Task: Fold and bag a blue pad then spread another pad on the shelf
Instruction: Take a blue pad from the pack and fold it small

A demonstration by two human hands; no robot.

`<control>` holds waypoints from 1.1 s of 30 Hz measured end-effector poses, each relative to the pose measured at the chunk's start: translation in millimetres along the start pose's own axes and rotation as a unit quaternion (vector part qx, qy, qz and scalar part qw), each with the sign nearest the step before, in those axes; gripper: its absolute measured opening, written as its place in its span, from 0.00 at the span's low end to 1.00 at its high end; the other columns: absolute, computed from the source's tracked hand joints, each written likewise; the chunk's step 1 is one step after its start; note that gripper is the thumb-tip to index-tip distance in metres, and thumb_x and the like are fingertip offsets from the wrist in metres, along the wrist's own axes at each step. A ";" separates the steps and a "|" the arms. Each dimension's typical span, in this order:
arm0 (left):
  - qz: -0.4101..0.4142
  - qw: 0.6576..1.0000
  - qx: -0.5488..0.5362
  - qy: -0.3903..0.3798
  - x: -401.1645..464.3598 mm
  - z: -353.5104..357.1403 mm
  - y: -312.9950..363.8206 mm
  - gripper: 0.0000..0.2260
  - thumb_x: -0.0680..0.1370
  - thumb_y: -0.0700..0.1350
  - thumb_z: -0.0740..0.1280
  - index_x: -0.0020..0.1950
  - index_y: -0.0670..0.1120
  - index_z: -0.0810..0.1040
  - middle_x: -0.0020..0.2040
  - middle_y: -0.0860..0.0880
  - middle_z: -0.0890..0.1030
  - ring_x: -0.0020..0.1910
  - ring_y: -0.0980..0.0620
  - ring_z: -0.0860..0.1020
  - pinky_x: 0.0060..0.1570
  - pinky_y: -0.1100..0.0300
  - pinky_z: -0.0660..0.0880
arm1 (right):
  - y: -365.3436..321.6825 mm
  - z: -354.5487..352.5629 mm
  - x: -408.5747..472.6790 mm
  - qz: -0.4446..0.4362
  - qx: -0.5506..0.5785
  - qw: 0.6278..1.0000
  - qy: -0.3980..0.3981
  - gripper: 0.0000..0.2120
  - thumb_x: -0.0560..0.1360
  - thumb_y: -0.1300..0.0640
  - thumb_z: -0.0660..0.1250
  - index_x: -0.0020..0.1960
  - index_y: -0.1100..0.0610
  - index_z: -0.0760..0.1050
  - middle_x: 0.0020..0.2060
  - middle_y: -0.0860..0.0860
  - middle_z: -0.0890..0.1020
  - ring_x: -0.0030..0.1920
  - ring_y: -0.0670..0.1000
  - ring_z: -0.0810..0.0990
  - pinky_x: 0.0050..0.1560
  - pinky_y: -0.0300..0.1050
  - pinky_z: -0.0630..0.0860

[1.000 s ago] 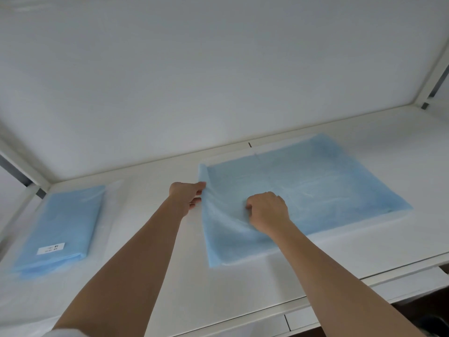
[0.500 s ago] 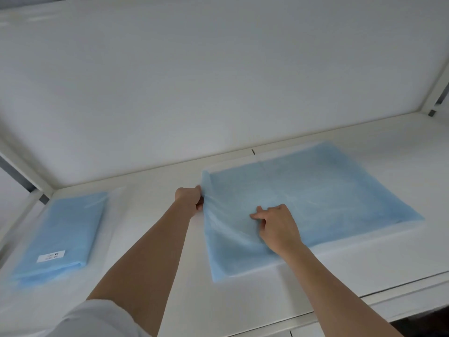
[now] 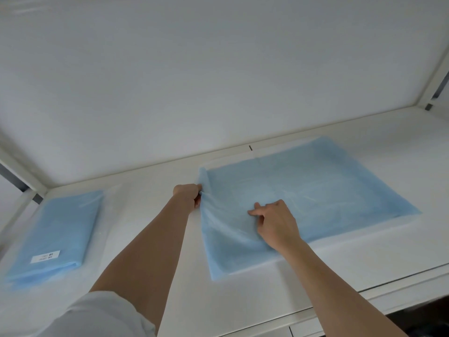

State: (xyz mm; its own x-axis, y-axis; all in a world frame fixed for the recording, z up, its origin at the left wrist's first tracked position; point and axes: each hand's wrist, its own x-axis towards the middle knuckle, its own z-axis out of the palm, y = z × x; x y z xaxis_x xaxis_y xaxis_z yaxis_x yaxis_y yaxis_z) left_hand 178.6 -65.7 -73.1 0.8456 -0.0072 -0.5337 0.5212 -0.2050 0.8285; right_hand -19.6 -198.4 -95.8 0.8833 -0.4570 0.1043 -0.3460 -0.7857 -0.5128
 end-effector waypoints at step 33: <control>0.007 0.997 0.055 -0.050 -7.6 -5.6 19.9 0.11 0.74 0.42 0.72 0.36 0.43 0.72 0.24 0.49 0.73 0.23 0.54 0.69 0.19 0.68 0.65 | -1.9 -2.9 1.6 0.007 -0.010 1.000 -0.016 0.16 0.82 0.55 0.54 0.62 0.45 0.77 0.49 0.46 0.83 0.60 0.52 0.70 0.57 0.39 0.66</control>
State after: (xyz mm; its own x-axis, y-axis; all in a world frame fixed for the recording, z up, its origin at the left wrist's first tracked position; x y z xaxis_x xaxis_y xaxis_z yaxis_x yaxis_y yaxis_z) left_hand 183.2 -64.2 -51.6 0.8344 -0.1077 -0.5406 0.4883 -0.3108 0.8155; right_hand -18.5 -198.9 -92.1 0.8878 -0.4551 0.0689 -0.3648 -0.7869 -0.4977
